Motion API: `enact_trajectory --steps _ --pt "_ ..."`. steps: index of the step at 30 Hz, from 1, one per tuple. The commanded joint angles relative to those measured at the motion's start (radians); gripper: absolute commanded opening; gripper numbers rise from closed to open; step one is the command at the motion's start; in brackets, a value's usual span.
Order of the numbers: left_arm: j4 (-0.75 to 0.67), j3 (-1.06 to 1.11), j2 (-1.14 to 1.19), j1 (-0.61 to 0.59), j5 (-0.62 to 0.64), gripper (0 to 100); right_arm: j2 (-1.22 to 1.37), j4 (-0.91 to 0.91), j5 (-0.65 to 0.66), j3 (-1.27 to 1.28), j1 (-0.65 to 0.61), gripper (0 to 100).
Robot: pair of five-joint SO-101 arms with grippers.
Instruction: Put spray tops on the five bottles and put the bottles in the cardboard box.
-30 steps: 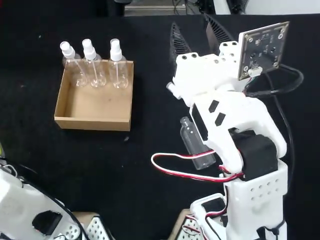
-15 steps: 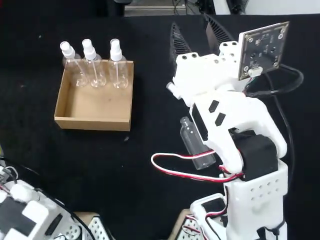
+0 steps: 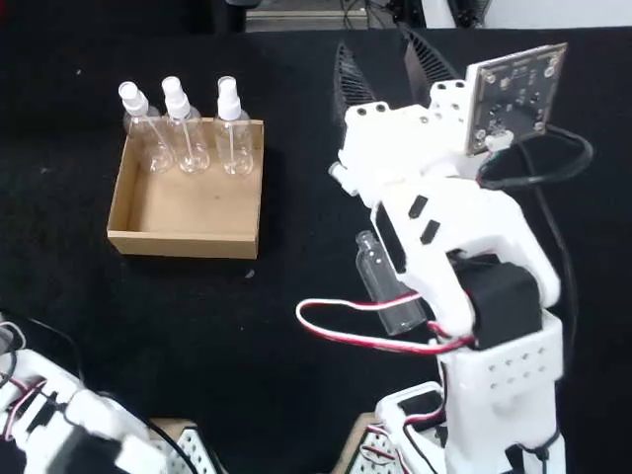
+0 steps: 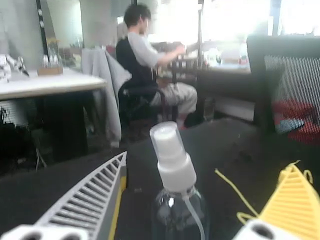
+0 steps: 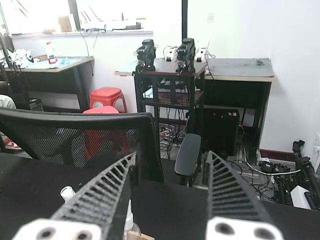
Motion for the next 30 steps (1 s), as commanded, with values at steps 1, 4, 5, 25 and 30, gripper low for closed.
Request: enact_trajectory --steps 1,4,5,25,30 --pt "0.307 0.019 -0.187 0.007 0.011 43 0.008 -0.068 0.006 0.013 0.020 18.4" --pt "0.463 0.021 -0.330 0.021 0.005 43 0.008 -0.075 0.009 0.022 0.020 18.4" --pt "0.511 0.022 -0.376 0.021 0.005 43 0.007 -0.074 0.009 0.022 0.021 18.4" --pt "1.553 0.042 -1.074 0.082 -0.097 43 0.002 -0.072 0.003 0.022 0.018 18.4" --pt "1.812 0.022 -1.267 0.090 -0.226 43 0.002 -0.072 0.003 0.022 0.018 18.4"
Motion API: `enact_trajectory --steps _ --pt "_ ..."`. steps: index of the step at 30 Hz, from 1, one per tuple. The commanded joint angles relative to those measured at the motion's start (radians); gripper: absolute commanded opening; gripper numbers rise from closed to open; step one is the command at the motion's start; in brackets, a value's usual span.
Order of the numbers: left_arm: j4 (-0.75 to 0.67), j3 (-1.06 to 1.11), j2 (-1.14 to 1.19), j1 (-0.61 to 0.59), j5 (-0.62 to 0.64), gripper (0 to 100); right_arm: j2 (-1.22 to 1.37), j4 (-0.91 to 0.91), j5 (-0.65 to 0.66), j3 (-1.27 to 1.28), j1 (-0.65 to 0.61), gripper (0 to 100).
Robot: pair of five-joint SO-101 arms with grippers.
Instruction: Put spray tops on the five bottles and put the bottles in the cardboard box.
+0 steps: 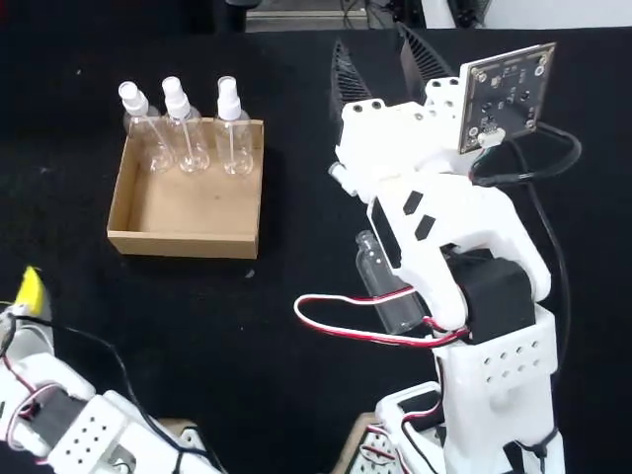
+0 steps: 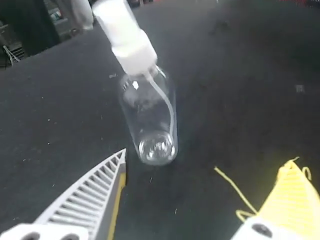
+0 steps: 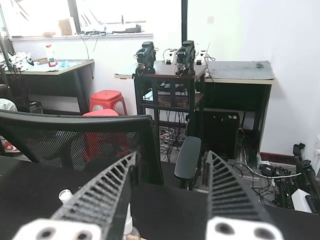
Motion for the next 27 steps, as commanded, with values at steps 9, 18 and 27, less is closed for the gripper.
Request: enact_trajectory --steps 9,18,27 --pt "-0.021 0.005 -0.100 0.013 -0.192 43 0.001 -0.028 0.008 -0.008 0.021 18.4" --pt "-0.267 0.012 0.015 -0.015 -0.224 32 0.001 -0.026 0.008 -0.008 0.020 18.4" --pt "-0.213 -0.236 0.281 -0.013 -0.107 39 0.001 -0.026 0.008 -0.008 0.020 18.4"
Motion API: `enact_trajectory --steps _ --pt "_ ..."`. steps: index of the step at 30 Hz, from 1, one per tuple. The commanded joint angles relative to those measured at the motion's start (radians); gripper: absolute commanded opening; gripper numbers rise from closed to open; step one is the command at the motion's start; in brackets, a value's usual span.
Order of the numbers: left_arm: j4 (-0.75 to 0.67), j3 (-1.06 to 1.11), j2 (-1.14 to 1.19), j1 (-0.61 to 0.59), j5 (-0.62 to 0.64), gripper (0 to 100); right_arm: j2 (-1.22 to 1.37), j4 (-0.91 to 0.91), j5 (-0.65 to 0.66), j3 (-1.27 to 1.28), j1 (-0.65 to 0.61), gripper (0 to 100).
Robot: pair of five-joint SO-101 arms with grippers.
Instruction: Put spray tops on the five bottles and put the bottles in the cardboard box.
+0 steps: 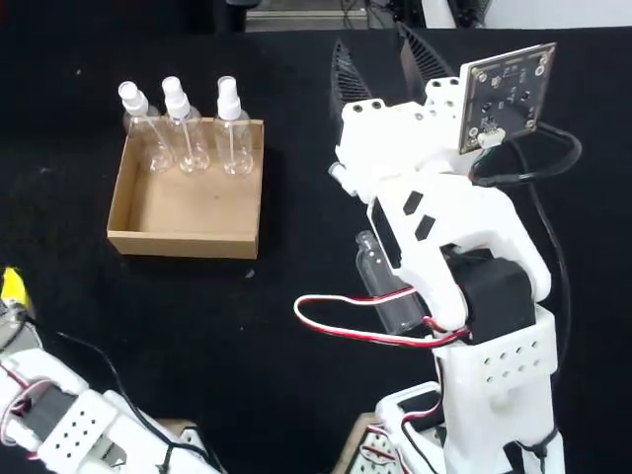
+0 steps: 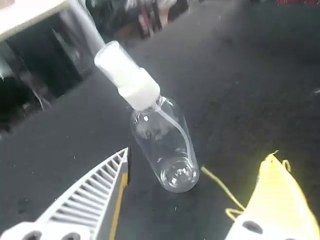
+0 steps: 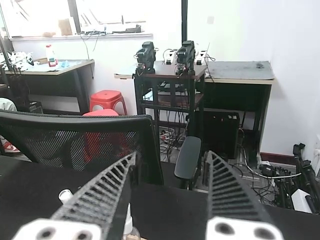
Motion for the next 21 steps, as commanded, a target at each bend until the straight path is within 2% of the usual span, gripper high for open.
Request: enact_trajectory --steps 1,6,9,14,21 --pt "0.015 -0.205 0.176 -0.005 0.072 39 0.001 -0.026 0.008 -0.008 0.020 18.4" --pt "-0.103 -0.251 0.399 -0.054 0.112 39 0.001 -0.026 0.008 -0.008 0.020 18.4" --pt "-0.244 -0.231 0.488 -0.074 0.115 39 0.002 -0.026 0.008 -0.008 0.020 18.4" --pt "-0.451 -0.189 0.597 -0.073 0.146 39 0.002 -0.026 0.008 -0.008 0.020 18.4" --pt "-0.620 -0.205 0.729 -0.067 0.163 39 0.004 -0.026 0.009 -0.008 0.020 18.4"
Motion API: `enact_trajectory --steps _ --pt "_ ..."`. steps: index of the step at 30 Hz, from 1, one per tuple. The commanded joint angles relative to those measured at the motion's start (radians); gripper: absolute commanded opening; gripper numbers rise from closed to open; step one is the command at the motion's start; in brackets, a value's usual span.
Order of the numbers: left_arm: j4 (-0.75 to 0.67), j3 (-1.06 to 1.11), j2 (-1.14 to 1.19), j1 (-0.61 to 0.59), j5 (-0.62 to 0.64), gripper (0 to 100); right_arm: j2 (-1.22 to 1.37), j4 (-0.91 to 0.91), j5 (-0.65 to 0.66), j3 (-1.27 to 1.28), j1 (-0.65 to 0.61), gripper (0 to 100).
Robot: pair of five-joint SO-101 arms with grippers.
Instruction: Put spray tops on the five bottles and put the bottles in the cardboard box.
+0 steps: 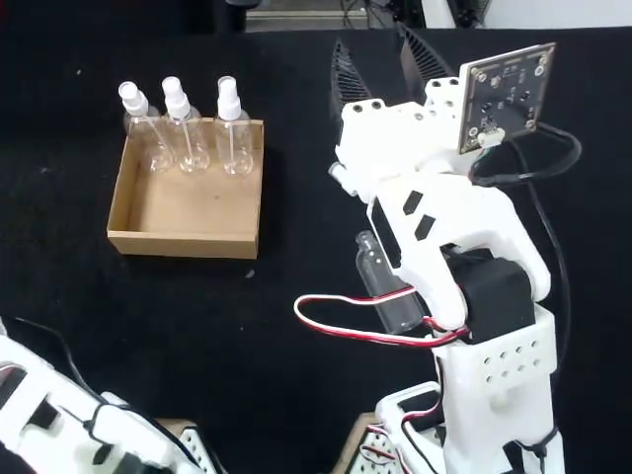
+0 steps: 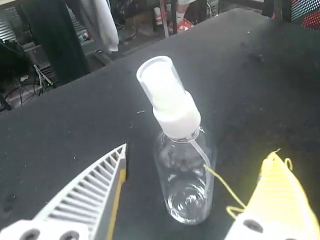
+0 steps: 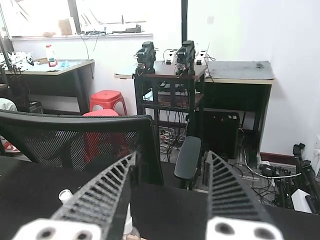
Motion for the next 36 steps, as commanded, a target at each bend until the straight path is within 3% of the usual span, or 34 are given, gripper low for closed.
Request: enact_trajectory --steps 1,9,20,36 --pt "-0.132 -0.028 0.083 -0.002 0.011 39 0.002 -0.026 0.009 -0.008 0.020 18.4" --pt "-0.374 -0.064 0.336 -0.004 0.086 39 0.004 -0.026 0.009 -0.008 0.020 18.4" --pt "-0.382 -0.249 0.600 0.015 0.138 39 0.007 -0.026 0.009 -0.007 0.018 18.4" --pt "-0.384 -0.294 0.626 0.070 0.081 39 0.005 -0.026 0.009 -0.007 0.018 18.4"
